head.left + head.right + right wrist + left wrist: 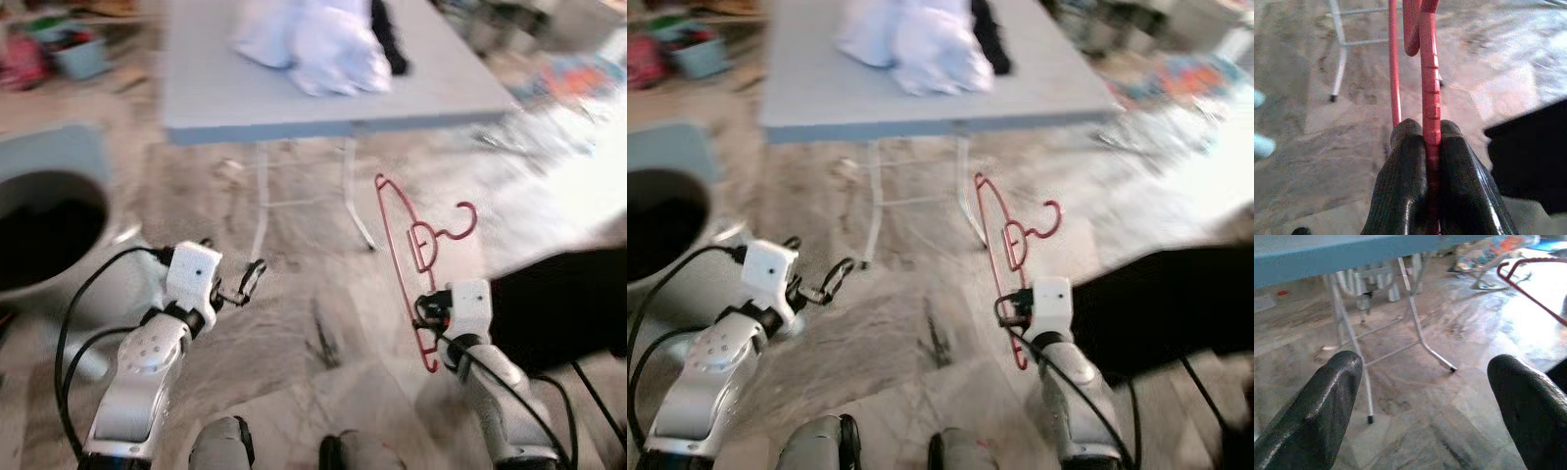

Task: Hang hanger

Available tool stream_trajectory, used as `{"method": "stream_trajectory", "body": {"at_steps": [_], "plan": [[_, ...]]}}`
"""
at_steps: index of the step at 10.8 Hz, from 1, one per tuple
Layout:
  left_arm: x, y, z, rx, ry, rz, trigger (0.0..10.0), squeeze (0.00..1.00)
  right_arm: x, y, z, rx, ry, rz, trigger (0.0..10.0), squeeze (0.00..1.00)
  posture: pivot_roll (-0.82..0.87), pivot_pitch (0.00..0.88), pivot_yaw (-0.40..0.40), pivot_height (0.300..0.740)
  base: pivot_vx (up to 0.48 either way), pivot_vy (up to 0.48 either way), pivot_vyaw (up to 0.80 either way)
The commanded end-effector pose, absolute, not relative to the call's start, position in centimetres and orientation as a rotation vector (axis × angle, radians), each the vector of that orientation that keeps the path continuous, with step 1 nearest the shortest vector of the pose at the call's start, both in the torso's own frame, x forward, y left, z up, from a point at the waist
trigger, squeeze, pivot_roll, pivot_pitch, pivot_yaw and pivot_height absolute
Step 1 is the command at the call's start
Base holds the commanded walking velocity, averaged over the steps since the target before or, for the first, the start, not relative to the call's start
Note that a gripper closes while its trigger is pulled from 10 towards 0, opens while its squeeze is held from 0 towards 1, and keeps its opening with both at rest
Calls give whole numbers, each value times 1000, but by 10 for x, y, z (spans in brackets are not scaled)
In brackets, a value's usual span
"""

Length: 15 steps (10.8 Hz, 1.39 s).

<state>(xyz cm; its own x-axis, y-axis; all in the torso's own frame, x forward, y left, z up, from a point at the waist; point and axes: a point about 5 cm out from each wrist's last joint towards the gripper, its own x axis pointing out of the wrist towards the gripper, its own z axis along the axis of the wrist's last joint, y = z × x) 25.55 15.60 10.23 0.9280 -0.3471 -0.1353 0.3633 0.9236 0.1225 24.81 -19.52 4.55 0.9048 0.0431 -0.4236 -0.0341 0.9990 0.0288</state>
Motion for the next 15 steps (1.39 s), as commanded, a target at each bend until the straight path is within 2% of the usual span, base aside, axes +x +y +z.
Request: {"method": "stream_trajectory", "body": {"at_steps": [1, 6, 15], "plan": [[255, 153, 104, 155, 116, -393, 10000, 0, 253, -201, 56, 15, 404, 11, 10000, 0, -37, 101, -86, 740, 0, 300, -800], [258, 151, 105, 159, 119, -420, 10000, 0, 256, -196, 59, 36, 398, -6, 10000, 0, -36, 98, -82, 740, 0, 368, -800], [260, 149, 108, 156, 120, -472, 10000, 0, 263, -211, 62, 37, 382, -169, 10000, 0, -35, 93, -78, 740, 0, 443, -800]]}}
